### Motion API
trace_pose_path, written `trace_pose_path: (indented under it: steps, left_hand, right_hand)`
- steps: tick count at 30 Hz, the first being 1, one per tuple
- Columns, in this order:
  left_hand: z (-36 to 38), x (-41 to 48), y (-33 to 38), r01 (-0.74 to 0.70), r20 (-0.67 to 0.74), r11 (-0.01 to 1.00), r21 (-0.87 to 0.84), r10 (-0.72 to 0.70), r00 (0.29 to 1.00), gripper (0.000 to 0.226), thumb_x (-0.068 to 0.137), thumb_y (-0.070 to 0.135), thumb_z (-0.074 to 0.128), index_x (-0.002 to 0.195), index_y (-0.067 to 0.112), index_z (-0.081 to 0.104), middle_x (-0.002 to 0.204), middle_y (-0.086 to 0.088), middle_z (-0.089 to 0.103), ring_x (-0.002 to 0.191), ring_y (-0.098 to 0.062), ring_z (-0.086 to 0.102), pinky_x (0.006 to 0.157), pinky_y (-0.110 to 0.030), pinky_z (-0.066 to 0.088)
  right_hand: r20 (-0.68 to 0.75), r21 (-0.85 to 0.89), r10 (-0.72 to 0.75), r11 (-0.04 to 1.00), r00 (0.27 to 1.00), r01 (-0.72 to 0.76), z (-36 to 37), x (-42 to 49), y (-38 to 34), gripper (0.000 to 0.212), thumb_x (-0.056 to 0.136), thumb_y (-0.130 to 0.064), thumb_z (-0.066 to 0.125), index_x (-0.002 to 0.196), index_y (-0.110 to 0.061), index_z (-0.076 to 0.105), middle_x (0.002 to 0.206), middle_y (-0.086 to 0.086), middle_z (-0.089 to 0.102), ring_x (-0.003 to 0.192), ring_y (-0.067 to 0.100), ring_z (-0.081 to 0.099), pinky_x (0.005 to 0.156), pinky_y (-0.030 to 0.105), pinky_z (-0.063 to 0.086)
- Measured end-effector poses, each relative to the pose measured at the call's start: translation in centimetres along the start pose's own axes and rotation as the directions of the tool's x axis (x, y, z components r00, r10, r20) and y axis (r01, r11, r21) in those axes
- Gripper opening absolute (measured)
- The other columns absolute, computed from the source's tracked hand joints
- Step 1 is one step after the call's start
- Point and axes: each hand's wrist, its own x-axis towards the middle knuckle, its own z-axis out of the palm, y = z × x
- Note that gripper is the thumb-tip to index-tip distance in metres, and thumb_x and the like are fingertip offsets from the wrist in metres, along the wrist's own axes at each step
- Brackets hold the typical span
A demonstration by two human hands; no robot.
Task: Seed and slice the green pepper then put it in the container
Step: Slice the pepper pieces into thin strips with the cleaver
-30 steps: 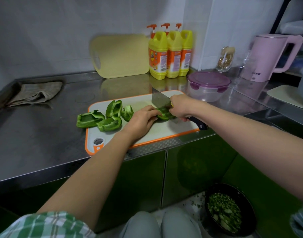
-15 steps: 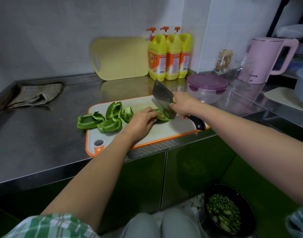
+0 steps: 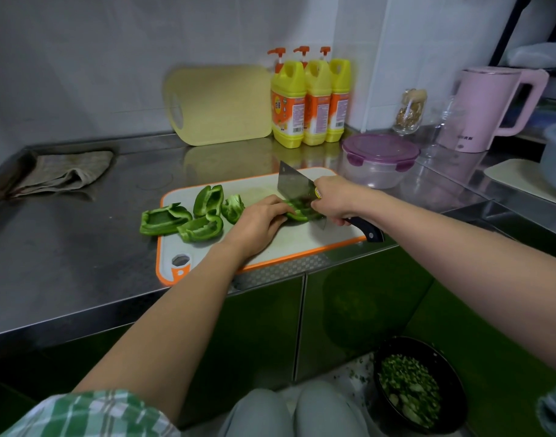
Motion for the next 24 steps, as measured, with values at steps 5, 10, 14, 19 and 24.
trace_pose_path:
  steps: [5, 10, 14, 19, 24]
  left_hand:
    - [0.0, 0.0, 0.1, 0.007, 0.002, 1.000, 0.001, -0.007, 1.000, 0.021, 0.094, 0.009, 0.057, 0.111, 0.008, 0.069, 0.109, -0.012, 0.064, 0.098, -0.031, 0.062, 0.083, -0.028, 0.043]
    - [-0.2, -0.1, 0.2, -0.007, -0.002, 1.000, 0.012, 0.007, 1.000, 0.022, 0.094, 0.009, 0.057, 0.112, 0.007, 0.069, 0.110, -0.013, 0.063, 0.098, -0.032, 0.062, 0.084, -0.031, 0.045]
    - [-0.2, -0.2, 0.3, 0.000, -0.006, 1.000, 0.017, 0.000, 1.000, 0.022, 0.094, 0.010, 0.057, 0.111, 0.007, 0.069, 0.110, -0.013, 0.063, 0.099, -0.033, 0.062, 0.085, -0.033, 0.045]
    - [-0.2, -0.2, 0.4, 0.007, -0.008, 1.000, 0.019, -0.007, 1.000, 0.021, 0.094, 0.010, 0.057, 0.112, 0.009, 0.069, 0.109, -0.012, 0.063, 0.098, -0.031, 0.062, 0.085, -0.030, 0.044]
    - [-0.2, -0.2, 0.4, 0.016, -0.006, 1.000, 0.018, -0.016, 1.000, 0.022, 0.094, 0.010, 0.057, 0.112, 0.009, 0.070, 0.109, -0.012, 0.063, 0.098, -0.031, 0.062, 0.083, -0.026, 0.042]
  right_hand:
    - [-0.009, -0.041, 0.021, 0.999, 1.000, -0.022, 0.5, 0.7, -1.0, 0.020, 0.087, 0.000, 0.051, 0.100, 0.008, 0.064, 0.052, 0.011, 0.057, 0.044, 0.019, 0.052, 0.040, 0.022, 0.040]
    - [-0.154, 0.096, 0.047, 0.995, 0.987, -0.032, 1.9, 1.8, -1.3, 0.014, 0.094, -0.011, 0.045, 0.103, -0.004, 0.054, 0.055, 0.009, 0.056, 0.045, 0.021, 0.055, 0.045, 0.025, 0.041]
    - [-0.224, 0.217, 0.099, 0.975, 0.970, -0.050, 1.8, 1.8, -0.3, 0.021, 0.096, -0.013, 0.042, 0.110, -0.003, 0.054, 0.065, 0.013, 0.061, 0.044, 0.022, 0.056, 0.042, 0.026, 0.042]
    - [-0.158, 0.209, 0.038, 0.978, 0.987, -0.004, -0.2, 1.3, 0.5, 0.026, 0.092, -0.009, 0.042, 0.116, -0.003, 0.050, 0.057, 0.014, 0.063, 0.040, 0.021, 0.057, 0.045, 0.027, 0.049]
    - [-0.063, 0.088, -0.004, 0.996, 0.998, 0.009, -0.5, 0.1, 0.0, 0.024, 0.089, -0.002, 0.046, 0.110, 0.002, 0.055, 0.063, 0.017, 0.065, 0.046, 0.024, 0.057, 0.043, 0.028, 0.045]
